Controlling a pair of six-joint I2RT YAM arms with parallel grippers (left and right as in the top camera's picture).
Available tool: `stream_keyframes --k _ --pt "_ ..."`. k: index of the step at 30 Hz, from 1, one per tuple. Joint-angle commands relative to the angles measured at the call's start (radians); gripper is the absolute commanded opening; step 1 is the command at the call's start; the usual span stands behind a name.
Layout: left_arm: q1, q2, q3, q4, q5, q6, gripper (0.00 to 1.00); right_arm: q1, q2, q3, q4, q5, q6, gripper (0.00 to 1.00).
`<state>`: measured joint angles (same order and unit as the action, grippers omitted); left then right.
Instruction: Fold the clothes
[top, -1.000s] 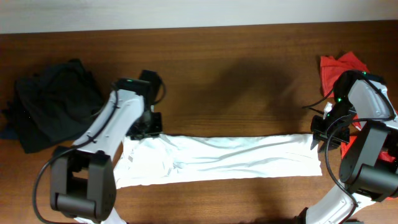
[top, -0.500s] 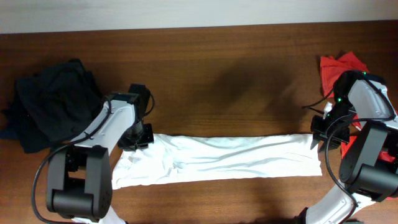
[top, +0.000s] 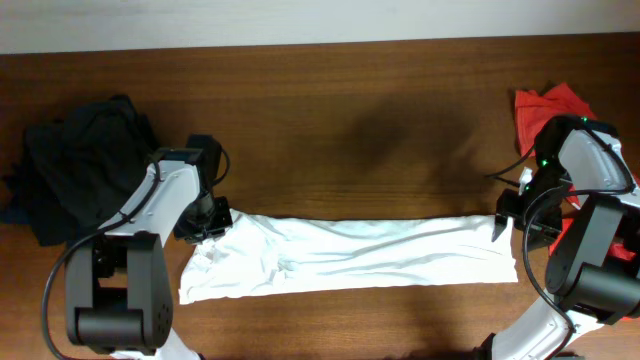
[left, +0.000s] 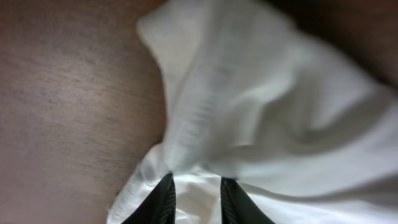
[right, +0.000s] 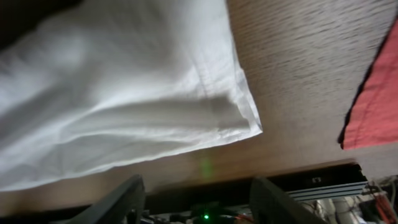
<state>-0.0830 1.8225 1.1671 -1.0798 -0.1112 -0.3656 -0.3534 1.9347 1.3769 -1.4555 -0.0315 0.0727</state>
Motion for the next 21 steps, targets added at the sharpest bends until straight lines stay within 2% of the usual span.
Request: stream_keyframes --k 1,3,5,6,9,14,16,18,21 --pt "0.001 -0.048 0.028 -0.006 0.089 0.018 0.27 0.006 -0.003 -0.058 0.043 0.026 -0.018 0.68" --pt "0.001 -0.048 0.028 -0.007 0.097 0.022 0.28 0.006 -0.003 -0.104 0.111 0.035 -0.034 0.75" --pt "0.001 -0.048 0.028 -0.007 0.097 0.022 0.35 0.006 -0.002 -0.150 0.171 0.035 -0.057 0.79" --pt "0.001 -0.048 0.028 -0.006 0.097 0.022 0.35 0.006 -0.002 -0.171 0.205 0.035 -0.065 0.82" --pt "0.001 -0.048 0.028 -0.005 0.097 0.022 0.36 0.006 -0.002 -0.235 0.319 0.035 -0.070 0.98" --pt "0.001 -0.048 0.027 -0.004 0.097 0.023 0.36 0.006 -0.002 -0.319 0.435 -0.014 -0.130 0.97" --pt "0.001 -0.048 0.027 -0.004 0.097 0.023 0.36 0.006 -0.002 -0.331 0.459 -0.013 -0.129 0.77" --pt "0.001 -0.048 0.027 -0.004 0.097 0.023 0.36 0.006 -0.002 -0.329 0.472 -0.014 -0.128 0.50" --pt "0.001 -0.048 0.027 -0.002 0.097 0.023 0.36 0.006 -0.002 -0.317 0.477 -0.014 -0.128 0.17"
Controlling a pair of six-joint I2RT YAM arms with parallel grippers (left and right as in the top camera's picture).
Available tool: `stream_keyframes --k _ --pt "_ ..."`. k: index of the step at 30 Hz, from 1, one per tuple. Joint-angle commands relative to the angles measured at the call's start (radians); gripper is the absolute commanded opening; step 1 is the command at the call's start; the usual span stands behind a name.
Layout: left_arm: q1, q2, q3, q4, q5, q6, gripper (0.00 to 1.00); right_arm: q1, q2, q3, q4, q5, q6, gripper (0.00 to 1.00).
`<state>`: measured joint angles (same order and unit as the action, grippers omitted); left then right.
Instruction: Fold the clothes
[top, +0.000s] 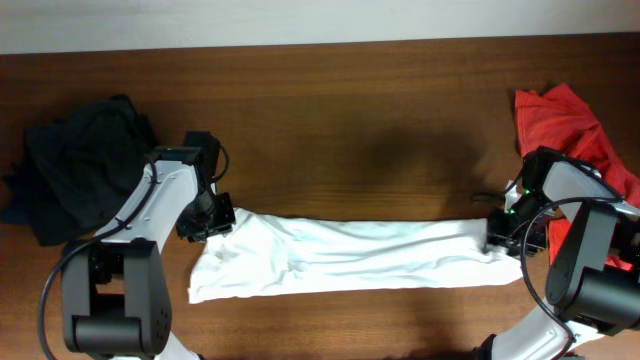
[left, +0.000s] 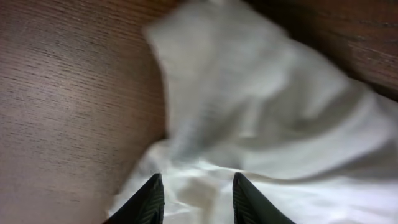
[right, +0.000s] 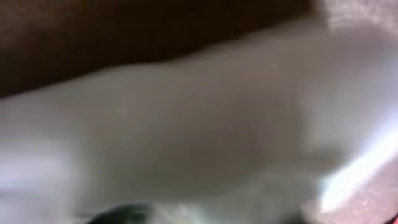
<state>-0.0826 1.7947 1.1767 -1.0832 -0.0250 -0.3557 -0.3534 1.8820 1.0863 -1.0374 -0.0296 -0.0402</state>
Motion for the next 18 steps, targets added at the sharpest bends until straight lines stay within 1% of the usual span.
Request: stream_keyframes --k 1,2,4,6,7,9,10,12,15,18 --pt "0.000 -0.021 0.018 0.002 0.011 0.013 0.36 0.006 0.051 -0.017 0.059 -0.014 -0.015 0.13" --pt "0.001 -0.021 0.018 0.002 0.011 0.013 0.36 0.006 0.050 -0.006 0.058 -0.011 -0.016 0.04" --pt "0.001 -0.021 0.018 0.002 0.011 0.013 0.36 0.005 0.050 0.035 0.050 -0.007 -0.015 0.04" --pt "0.000 -0.021 0.018 0.002 0.011 0.013 0.36 0.004 0.050 0.104 0.006 0.005 -0.011 0.04" --pt "0.000 -0.020 0.018 0.003 0.011 0.013 0.37 0.005 0.050 0.178 -0.061 0.007 -0.004 0.04" --pt "0.000 -0.021 0.018 0.007 0.011 0.013 0.37 0.009 0.050 0.256 -0.148 0.006 -0.003 0.04" --pt "0.000 -0.021 0.018 0.011 0.011 0.013 0.39 0.014 0.050 0.294 -0.195 -0.002 0.003 0.04" --pt "0.000 -0.021 0.018 0.019 0.011 0.013 0.40 0.032 0.049 0.367 -0.290 -0.035 0.003 0.04" --pt "0.000 -0.021 0.018 0.022 0.011 0.012 0.40 0.082 0.039 0.407 -0.365 -0.042 0.003 0.04" --pt "0.000 -0.021 0.018 0.021 0.011 0.013 0.42 0.160 0.031 0.407 -0.393 -0.042 0.003 0.04"
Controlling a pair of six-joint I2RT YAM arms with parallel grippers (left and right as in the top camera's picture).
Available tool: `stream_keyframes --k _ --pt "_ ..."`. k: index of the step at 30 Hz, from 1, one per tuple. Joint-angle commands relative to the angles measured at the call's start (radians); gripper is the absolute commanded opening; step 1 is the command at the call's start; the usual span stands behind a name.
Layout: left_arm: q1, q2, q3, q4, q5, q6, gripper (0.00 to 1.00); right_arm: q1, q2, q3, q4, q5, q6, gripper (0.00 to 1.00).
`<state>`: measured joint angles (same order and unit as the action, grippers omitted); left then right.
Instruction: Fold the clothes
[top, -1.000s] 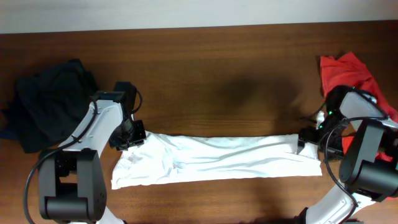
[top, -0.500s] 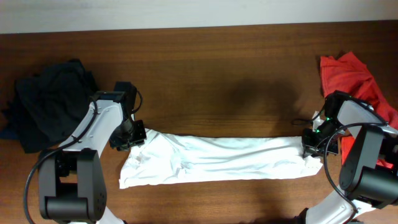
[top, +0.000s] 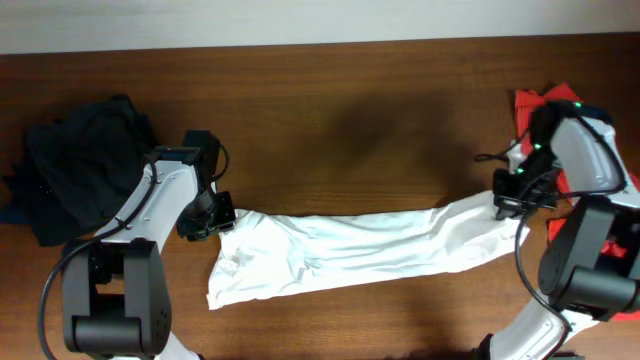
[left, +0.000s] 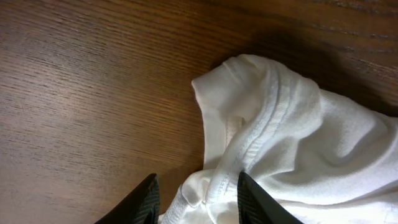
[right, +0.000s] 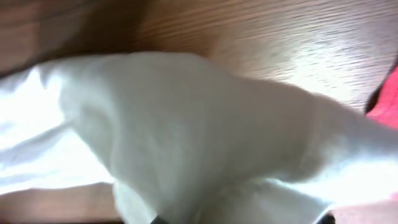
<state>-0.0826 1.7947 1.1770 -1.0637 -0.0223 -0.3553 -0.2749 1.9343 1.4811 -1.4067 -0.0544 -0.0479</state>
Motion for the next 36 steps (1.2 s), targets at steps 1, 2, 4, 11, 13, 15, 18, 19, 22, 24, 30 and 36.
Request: stream_keyframes --k 1,2,4,11,13,15,18,19,22,24,30,36 --pt "0.000 -0.021 0.018 0.002 0.008 0.012 0.43 0.122 -0.021 0.011 -0.031 -0.018 0.011 0.04" --pt "0.000 -0.021 0.018 0.002 0.008 0.012 0.43 0.151 -0.021 0.010 -0.038 -0.021 0.011 0.04" --pt "0.000 -0.021 0.018 0.002 0.008 0.012 0.44 0.222 -0.021 0.010 -0.055 -0.025 0.032 0.04" --pt "0.000 -0.021 0.018 0.004 0.008 0.012 0.44 0.452 -0.020 0.009 -0.059 -0.072 0.171 0.07" --pt "0.000 -0.021 0.018 0.005 0.009 0.012 0.44 0.505 -0.018 0.009 -0.058 -0.073 0.209 0.08" --pt "0.000 -0.021 0.018 0.005 0.009 0.012 0.44 0.552 -0.016 0.004 -0.044 -0.074 0.245 0.09" --pt "0.000 -0.021 0.018 0.005 0.008 0.012 0.44 0.620 -0.014 -0.005 -0.020 -0.078 0.288 0.12" --pt "0.000 -0.021 0.018 0.005 0.009 0.012 0.44 0.639 -0.014 -0.006 -0.015 -0.078 0.294 0.13" --pt "0.000 -0.021 0.018 0.005 0.009 0.012 0.44 0.694 -0.014 -0.006 0.005 -0.109 0.294 0.14" --pt "0.000 -0.021 0.018 0.005 0.009 0.012 0.44 0.724 -0.014 -0.006 0.022 -0.123 0.306 0.15" --pt "0.000 -0.021 0.018 0.000 0.008 0.012 0.44 0.771 -0.014 -0.006 0.065 -0.146 0.319 0.24" --pt "0.000 -0.020 0.018 0.000 0.008 0.012 0.44 0.781 -0.014 -0.006 0.069 -0.204 0.318 0.62"
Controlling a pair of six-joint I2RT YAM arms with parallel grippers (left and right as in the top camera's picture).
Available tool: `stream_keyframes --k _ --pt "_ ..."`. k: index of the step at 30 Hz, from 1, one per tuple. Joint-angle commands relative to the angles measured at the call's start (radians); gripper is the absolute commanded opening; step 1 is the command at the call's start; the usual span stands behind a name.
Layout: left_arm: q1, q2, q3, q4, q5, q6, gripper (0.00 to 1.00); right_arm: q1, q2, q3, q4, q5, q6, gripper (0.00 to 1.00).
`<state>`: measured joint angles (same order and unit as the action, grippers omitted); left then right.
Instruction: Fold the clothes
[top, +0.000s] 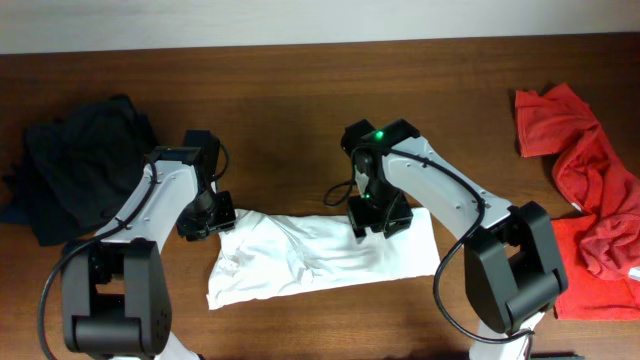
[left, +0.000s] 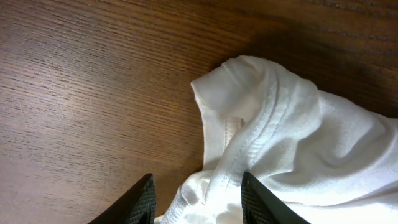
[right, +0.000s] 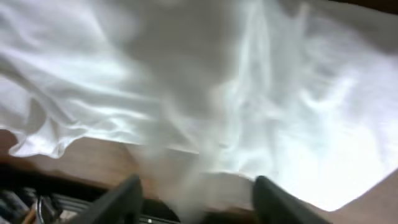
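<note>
A white garment lies along the table's front, its right part doubled over toward the left so it is short and thick. My left gripper sits at its back left corner. In the left wrist view that gripper is open, with the stitched hem bunched between the fingers. My right gripper hovers over the garment's middle. In the right wrist view the picture is blurred; the right gripper is spread wide, with pale cloth smeared below and between its fingers.
A heap of black clothes lies at the left edge. Red clothes are piled at the right edge. Bare brown tabletop stretches behind the white garment.
My right gripper went from the garment's far right end to above its middle. The right part now lies folded over, so the garment is about half as long. My left gripper stays open.
The garment first lay stretched long, my left gripper shut on its left corner and my right open beside the right end. Then the left opened and the right closed in on the end. It held that end raised; now the end lies folded over the middle.
</note>
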<state>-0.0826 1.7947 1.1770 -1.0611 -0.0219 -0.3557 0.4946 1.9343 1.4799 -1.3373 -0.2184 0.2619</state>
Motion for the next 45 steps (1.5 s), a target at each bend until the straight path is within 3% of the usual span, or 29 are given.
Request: stream_keyframes --k 1,6,10,14,18,24,30,31,33,39,45 --pt "0.000 -0.021 0.018 -0.002 0.008 0.013 0.44 0.011 -0.014 -0.005 0.000 -0.039 0.005 0.62" --pt "0.000 -0.021 0.018 -0.002 0.008 0.013 0.45 0.007 -0.014 -0.005 -0.009 0.044 0.007 0.62" --pt "0.000 -0.021 0.017 -0.014 0.008 0.014 0.52 0.002 -0.014 -0.005 -0.013 0.117 0.029 0.58" --pt "0.000 -0.020 0.000 -0.039 0.079 0.138 0.56 -0.068 -0.022 -0.004 -0.029 0.175 0.096 0.56" --pt "0.000 -0.020 -0.049 -0.033 0.095 0.168 0.59 -0.170 -0.040 -0.004 -0.053 0.175 0.090 0.56" --pt "0.000 -0.020 -0.156 0.060 0.092 0.177 0.62 -0.272 -0.042 -0.004 -0.077 0.175 0.031 0.56" --pt "0.000 -0.020 -0.256 0.188 0.243 0.253 0.61 -0.284 -0.042 -0.004 -0.069 0.175 0.031 0.57" --pt "0.000 -0.020 -0.267 0.206 0.269 0.257 0.59 -0.284 -0.042 -0.004 -0.069 0.175 0.030 0.57" --pt "0.000 -0.020 -0.278 0.224 0.322 0.257 0.41 -0.284 -0.042 -0.004 -0.069 0.175 0.021 0.57" --pt "0.001 -0.021 -0.275 0.262 0.381 0.257 0.03 -0.302 -0.042 -0.004 -0.072 0.214 -0.001 0.57" --pt "0.064 -0.037 -0.188 0.206 0.292 0.256 0.00 -0.375 -0.042 -0.004 -0.073 0.241 -0.072 0.57"
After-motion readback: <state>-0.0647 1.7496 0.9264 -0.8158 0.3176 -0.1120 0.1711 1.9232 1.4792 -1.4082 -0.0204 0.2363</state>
